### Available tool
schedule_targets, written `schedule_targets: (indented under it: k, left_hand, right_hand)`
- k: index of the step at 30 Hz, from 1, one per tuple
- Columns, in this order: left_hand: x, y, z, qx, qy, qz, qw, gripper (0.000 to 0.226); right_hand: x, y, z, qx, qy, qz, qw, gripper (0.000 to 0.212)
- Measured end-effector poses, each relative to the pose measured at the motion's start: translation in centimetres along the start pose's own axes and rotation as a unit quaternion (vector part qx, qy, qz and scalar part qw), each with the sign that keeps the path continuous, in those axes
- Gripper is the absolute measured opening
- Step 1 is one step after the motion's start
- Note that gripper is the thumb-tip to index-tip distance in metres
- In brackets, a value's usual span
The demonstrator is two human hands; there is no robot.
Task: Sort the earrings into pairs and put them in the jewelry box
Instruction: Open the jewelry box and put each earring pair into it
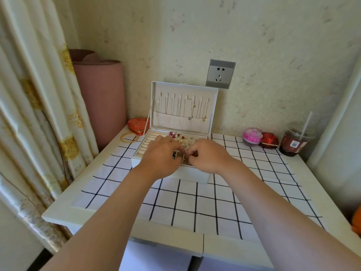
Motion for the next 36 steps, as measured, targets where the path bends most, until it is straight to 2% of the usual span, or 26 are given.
schedule_targets:
  k: [4,7,15,18,23,30,36]
  left_hand:
    - [0.0,-0.5,0.4,0.008,0.005,0.021,1.000,0.017]
    - [0.0,-0.7,0.4,-0.003,0.007,0.031,0.999,0.018]
    - [-0.4,-0.7,-1.7,0.015,0.009,0.025,1.000,0.026]
    - [-0.7,-2.0,-4.3,0.029,-0.012,0.033,0.999,0.025]
    - [-0.8,-6.0,-10.2,0.066,-0.053,0.091,0.992,0.018]
    - [1.2,-15.3,-16.2,0.023,-0.054,0.298,0.953,0.023]
    - [2.4,-20.1,-19.4,0.005,-0.059,0.346,0.936,0.031]
  right_hand:
    - [0.3,0.2,0.7,0.057,0.034,-0.014,0.998,0.033]
    - [0.2,0.1,0.8,0.068,0.042,-0.017,0.997,0.034]
    - [2.2,1.8,-1.8,-0.082,-0.020,-0.030,0.996,0.029]
    - [4.1,2.0,-4.4,-0.090,-0.030,-0.024,0.995,0.025]
    - [8.8,1.4,-10.8,-0.064,-0.090,0.066,0.992,0.022]
    - [15.8,0.1,-16.8,-0.038,-0.160,0.220,0.962,0.025]
    - [19.3,-0.7,-19.8,-0.031,-0.206,0.295,0.932,0.029]
Point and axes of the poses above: each hand's wrist, its own x-axis away from the middle knuckle, its own y-axis out of the back of the hand, z = x × y, the point moved 8 cm from there along -x, towards the middle knuckle, and after that the axes turned 14 degrees about x, right-handed, at the moved point
